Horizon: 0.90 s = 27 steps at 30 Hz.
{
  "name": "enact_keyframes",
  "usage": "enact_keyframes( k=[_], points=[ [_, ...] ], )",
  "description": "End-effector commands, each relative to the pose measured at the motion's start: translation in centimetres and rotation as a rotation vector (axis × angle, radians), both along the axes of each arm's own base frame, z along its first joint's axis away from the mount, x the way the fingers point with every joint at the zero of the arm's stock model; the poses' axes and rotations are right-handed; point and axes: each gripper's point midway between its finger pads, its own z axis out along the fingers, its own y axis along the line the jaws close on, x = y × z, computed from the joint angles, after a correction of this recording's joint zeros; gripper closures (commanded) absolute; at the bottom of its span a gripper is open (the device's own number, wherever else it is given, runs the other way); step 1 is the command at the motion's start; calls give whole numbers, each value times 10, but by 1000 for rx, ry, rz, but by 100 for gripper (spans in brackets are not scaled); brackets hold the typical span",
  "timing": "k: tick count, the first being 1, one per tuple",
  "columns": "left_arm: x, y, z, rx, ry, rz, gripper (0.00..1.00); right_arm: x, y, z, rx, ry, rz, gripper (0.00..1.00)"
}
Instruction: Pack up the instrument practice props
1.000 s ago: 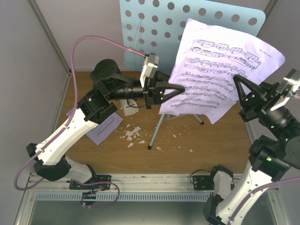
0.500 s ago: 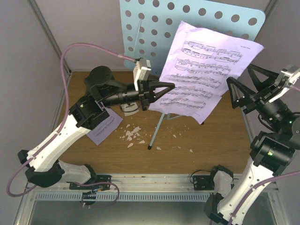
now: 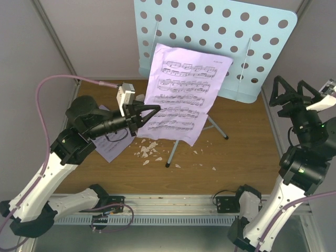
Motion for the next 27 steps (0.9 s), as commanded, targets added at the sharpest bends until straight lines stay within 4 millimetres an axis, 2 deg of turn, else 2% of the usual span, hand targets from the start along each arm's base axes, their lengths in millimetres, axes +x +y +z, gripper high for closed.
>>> enact_keyframes(
  k=[1,6,14,16,20,24,27],
  points=[
    [7,20,-47,48,158,72,100,-4,-41,-25,60,29,-247,0],
    [10,39,-94,75,270,130,100,26,-72,-83,122,187,-315,0],
    [23,68,-165,84,421,243,100,64,-93,-183,199,369,-294,0],
    [30,77,-180,102,451,273,100,66,-94,-194,204,383,-286,0],
    [50,100,-205,112,504,358,100,65,-96,-199,183,378,-304,1],
    [71,129,-227,66,568,452,100,61,-103,-205,147,385,-353,0],
    [84,159,-239,7,616,542,100,54,-112,-211,101,394,-424,0]
  ],
)
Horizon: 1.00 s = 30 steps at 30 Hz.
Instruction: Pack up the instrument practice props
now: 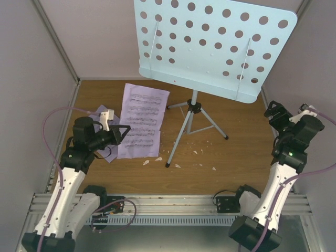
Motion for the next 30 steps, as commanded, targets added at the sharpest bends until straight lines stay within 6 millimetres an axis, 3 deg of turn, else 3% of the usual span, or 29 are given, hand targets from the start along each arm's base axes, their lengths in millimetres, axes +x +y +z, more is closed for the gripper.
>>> enact_keyframes(
  k=[1,3,6,13,19,24,28,30],
  points=[
    [16,37,-7,-66,3,117,100,-9,-17,-1,-118,14,-94,0],
    [20,69,-14,-82,17,239,100,-11,-22,-6,-139,34,-115,1],
    [17,99,-20,-127,19,339,100,-9,-26,-17,-141,63,-122,1],
    [18,131,-70,-222,126,491,100,0,-26,-30,-134,92,-90,0],
    [17,176,-100,-140,142,690,100,5,-25,-41,-137,122,-63,0],
    [16,190,-133,-154,209,745,100,8,-21,-43,-129,121,-35,0],
    [17,191,-148,-176,245,729,100,11,-18,-46,-127,118,-12,0],
    [18,189,-152,-190,248,703,95,13,-14,-51,-113,121,12,0]
  ],
)
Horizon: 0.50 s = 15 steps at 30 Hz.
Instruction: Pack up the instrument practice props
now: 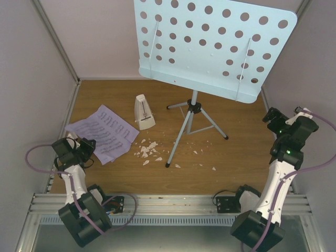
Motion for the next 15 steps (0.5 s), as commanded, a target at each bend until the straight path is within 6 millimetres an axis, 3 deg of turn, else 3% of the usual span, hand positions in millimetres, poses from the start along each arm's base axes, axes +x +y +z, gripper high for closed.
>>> enact_keyframes(
  k=[1,6,10,13,15],
  points=[
    [9,7,4,30,-72,-32,91,8,8,-7,6,-7,62,0],
    [5,24,8,18,-92,-5,58,16,22,-16,47,6,145,0],
    [5,36,18,31,-116,34,17,26,55,-15,86,-33,342,2],
    [7,45,28,59,-119,58,2,34,95,-20,189,-75,556,8],
    [6,53,34,92,-106,91,1,39,120,-23,218,-76,644,12]
  ],
)
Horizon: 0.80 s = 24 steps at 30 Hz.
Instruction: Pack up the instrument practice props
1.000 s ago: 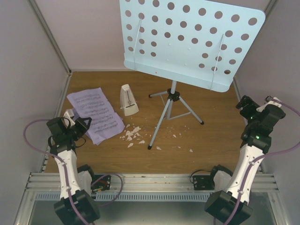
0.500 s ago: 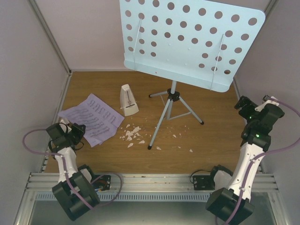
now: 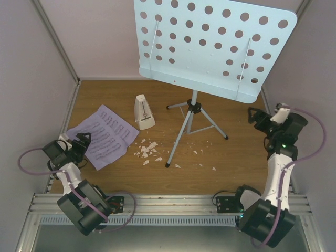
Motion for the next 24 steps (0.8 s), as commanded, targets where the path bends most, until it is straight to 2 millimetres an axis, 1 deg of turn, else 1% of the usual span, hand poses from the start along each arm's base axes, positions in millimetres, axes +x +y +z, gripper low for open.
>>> enact_keyframes(
  k=[1,4,7,9,11,14,18,20,22,24],
  points=[
    [7,24,34,129,-48,57,1,9,69,1,83,-55,297,12],
    [3,31,40,194,-50,98,1,9,102,-7,100,-31,364,13],
    [0,37,46,279,-42,113,1,3,135,-15,144,-14,432,13],
    [0,34,47,283,-49,104,1,-2,146,-18,158,-11,440,13],
    [2,30,45,279,-48,89,1,-4,152,-21,160,-4,441,13],
    [7,21,43,275,-46,52,1,-4,154,-22,154,9,438,13],
    [21,-8,31,294,-16,-62,1,-3,155,-19,151,7,436,12],
    [27,-17,26,317,19,-92,1,-2,156,-18,151,5,439,12],
    [28,-16,24,330,51,-83,1,-1,156,-18,148,8,441,12],
    [26,-8,26,349,80,-44,1,-1,157,-19,145,12,443,11]
  ],
)
